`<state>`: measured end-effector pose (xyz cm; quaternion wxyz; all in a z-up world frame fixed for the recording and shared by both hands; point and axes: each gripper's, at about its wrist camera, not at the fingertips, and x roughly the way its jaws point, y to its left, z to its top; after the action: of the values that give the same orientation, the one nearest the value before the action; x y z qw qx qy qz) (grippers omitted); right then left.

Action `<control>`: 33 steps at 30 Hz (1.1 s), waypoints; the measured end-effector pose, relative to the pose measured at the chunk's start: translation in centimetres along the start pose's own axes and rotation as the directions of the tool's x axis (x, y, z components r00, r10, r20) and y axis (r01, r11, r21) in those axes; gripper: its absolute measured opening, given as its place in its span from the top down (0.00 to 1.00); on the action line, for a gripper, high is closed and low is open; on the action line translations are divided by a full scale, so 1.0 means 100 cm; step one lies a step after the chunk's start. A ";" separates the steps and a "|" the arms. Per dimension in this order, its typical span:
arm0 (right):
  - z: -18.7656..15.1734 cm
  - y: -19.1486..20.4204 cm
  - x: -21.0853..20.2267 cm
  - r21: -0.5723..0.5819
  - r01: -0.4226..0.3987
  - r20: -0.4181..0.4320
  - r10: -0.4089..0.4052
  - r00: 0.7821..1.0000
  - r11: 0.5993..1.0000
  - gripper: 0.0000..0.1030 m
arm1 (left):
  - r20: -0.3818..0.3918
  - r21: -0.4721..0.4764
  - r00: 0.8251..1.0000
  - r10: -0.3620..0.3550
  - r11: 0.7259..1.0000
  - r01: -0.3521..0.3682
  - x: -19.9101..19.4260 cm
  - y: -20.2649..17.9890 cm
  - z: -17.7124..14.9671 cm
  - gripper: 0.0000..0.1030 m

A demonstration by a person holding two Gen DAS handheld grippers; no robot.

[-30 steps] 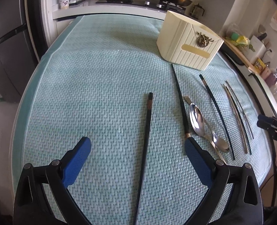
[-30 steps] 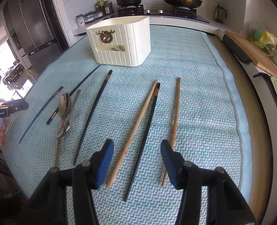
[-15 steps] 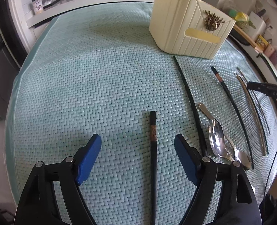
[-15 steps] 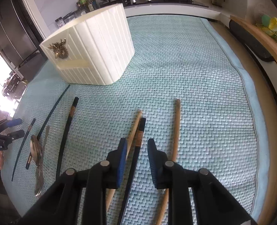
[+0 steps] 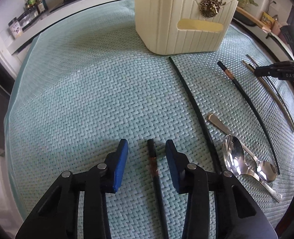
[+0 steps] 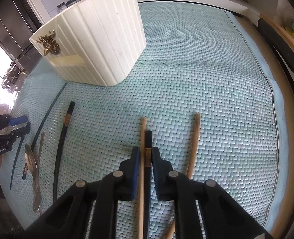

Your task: Organize utensils

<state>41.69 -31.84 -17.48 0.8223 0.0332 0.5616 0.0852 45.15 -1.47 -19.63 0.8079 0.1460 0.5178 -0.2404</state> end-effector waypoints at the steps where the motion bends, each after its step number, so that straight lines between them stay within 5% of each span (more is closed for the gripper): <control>1: -0.002 -0.001 -0.002 0.007 -0.004 0.006 0.004 1.000 1.000 0.88 | 0.002 0.012 1.000 -0.002 1.000 0.002 0.001 -0.004 0.002 0.71; 3: -0.010 -0.008 -0.009 0.028 -0.016 0.027 0.015 1.000 0.999 0.88 | 0.002 0.020 1.000 -0.030 0.999 0.030 0.000 -0.003 0.002 0.95; 7: -0.016 -0.010 -0.035 0.057 -0.059 0.095 0.053 0.994 0.997 0.93 | 0.006 -0.013 0.999 -0.042 0.999 0.042 -0.009 -0.003 -0.001 0.96; 13: -0.022 -0.007 -0.092 0.049 -0.099 0.206 0.087 0.975 0.994 0.92 | 0.135 -0.102 0.988 -0.077 0.991 0.092 -0.070 0.007 -0.006 0.96; 23: -0.018 -0.009 -0.095 0.067 -0.090 0.177 0.077 0.981 0.994 0.93 | 0.264 -0.120 0.962 -0.068 0.988 0.103 -0.147 0.002 0.001 0.96; 25: -0.020 -0.007 -0.105 0.077 -0.115 0.210 0.097 0.973 0.990 0.99 | 0.279 -0.135 0.957 -0.080 0.983 0.121 -0.155 0.002 0.002 0.96; 33: -0.012 0.024 -0.173 -0.003 -0.112 0.347 0.106 0.932 0.994 0.99 | 0.361 -0.180 0.925 -0.118 0.964 0.194 -0.197 0.009 0.015 0.96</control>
<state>34.20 -32.64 -1.65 0.9020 0.0855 0.4061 0.1187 39.93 3.21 -1.17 0.8755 -0.0277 0.4001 -0.2695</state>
